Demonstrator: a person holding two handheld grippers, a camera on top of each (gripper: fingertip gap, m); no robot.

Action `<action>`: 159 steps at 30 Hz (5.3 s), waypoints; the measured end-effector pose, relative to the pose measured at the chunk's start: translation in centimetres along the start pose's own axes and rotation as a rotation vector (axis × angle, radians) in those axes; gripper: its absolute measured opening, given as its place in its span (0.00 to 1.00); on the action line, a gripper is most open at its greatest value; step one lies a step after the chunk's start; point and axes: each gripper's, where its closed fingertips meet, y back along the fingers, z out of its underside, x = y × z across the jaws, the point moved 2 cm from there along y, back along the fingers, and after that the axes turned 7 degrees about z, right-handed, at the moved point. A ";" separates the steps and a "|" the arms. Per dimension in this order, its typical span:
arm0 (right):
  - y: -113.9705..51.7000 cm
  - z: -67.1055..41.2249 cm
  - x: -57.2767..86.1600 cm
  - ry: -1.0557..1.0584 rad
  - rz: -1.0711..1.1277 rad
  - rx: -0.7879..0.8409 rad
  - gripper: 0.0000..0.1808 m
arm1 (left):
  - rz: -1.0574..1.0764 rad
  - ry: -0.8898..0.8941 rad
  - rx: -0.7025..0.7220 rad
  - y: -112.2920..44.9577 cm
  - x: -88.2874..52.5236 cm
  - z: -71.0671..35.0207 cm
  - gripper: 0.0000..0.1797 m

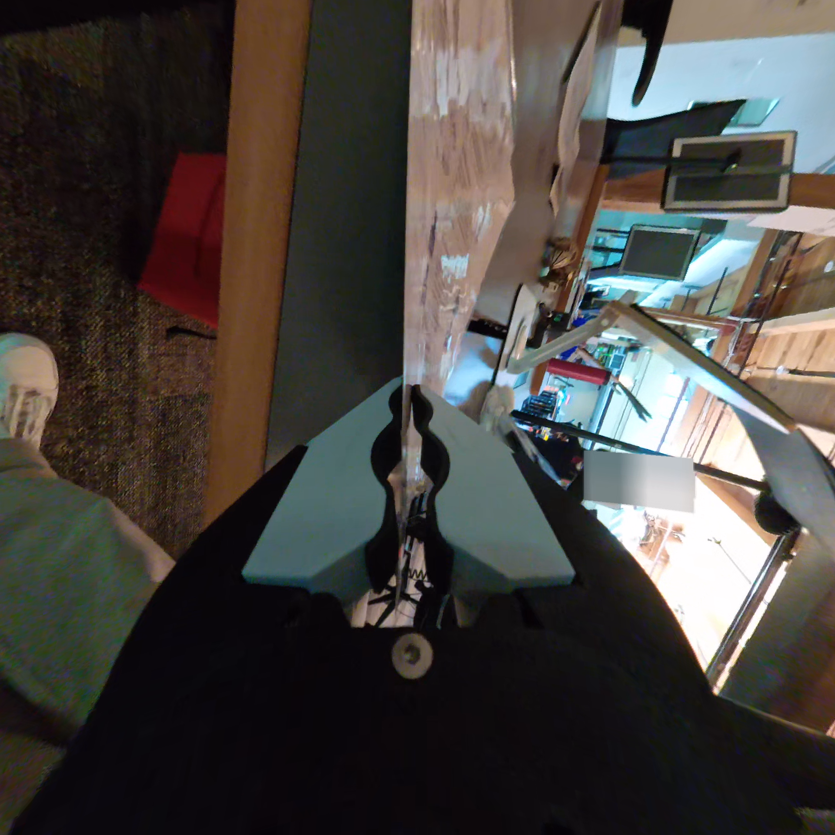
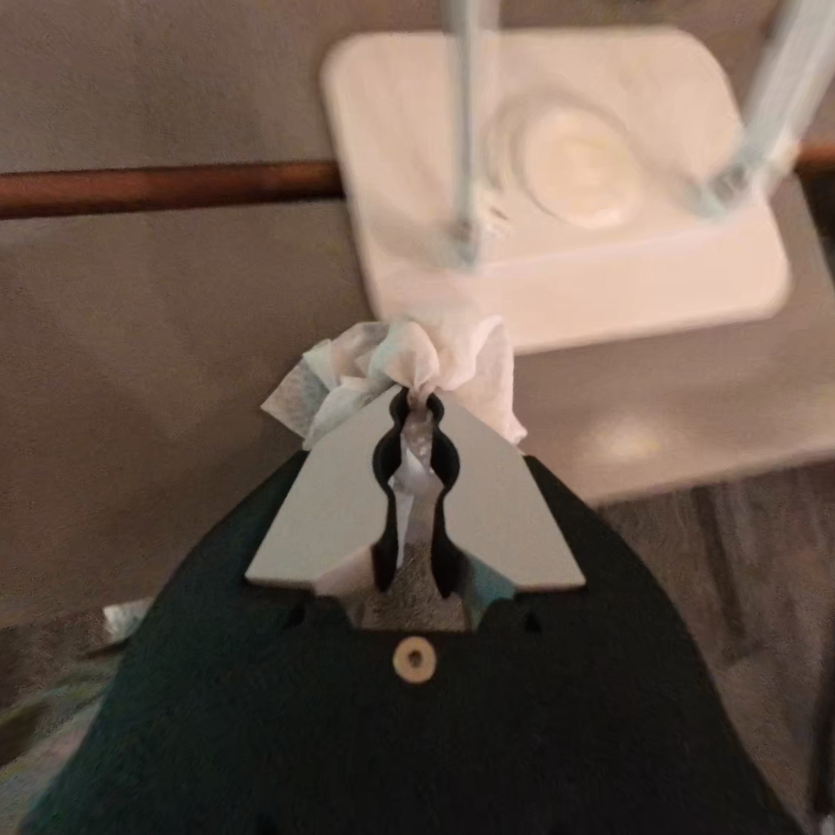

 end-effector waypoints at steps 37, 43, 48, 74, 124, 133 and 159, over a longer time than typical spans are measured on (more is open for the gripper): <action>-4.4 1.7 16.0 -0.152 -0.149 0.066 0.03 | -0.420 -0.237 0.207 -0.6 4.5 11.8 0.32; -4.4 1.6 15.7 -0.174 -0.153 0.014 0.03 | -0.454 -0.259 0.204 -1.6 5.3 12.2 0.32; 2.3 2.4 -1.2 0.134 -0.474 0.120 0.03 | -0.439 -0.206 0.279 -0.1 5.2 12.1 0.32; 13.0 -2.8 -8.7 0.004 -0.369 0.094 0.03 | -0.227 -0.223 0.382 25.7 1.1 19.3 0.31; -23.3 -41.5 -43.8 -0.374 0.000 -0.136 0.03 | -0.190 -0.952 -0.528 10.4 15.4 -62.0 0.27; -28.5 -48.7 -48.1 -0.286 -0.138 -0.118 0.03 | -0.147 -0.955 -0.640 -0.4 19.7 -65.8 0.27; -27.5 -49.0 -50.0 -0.582 0.133 -0.394 0.03 | 0.141 -1.114 -1.269 -13.0 22.5 -76.3 0.27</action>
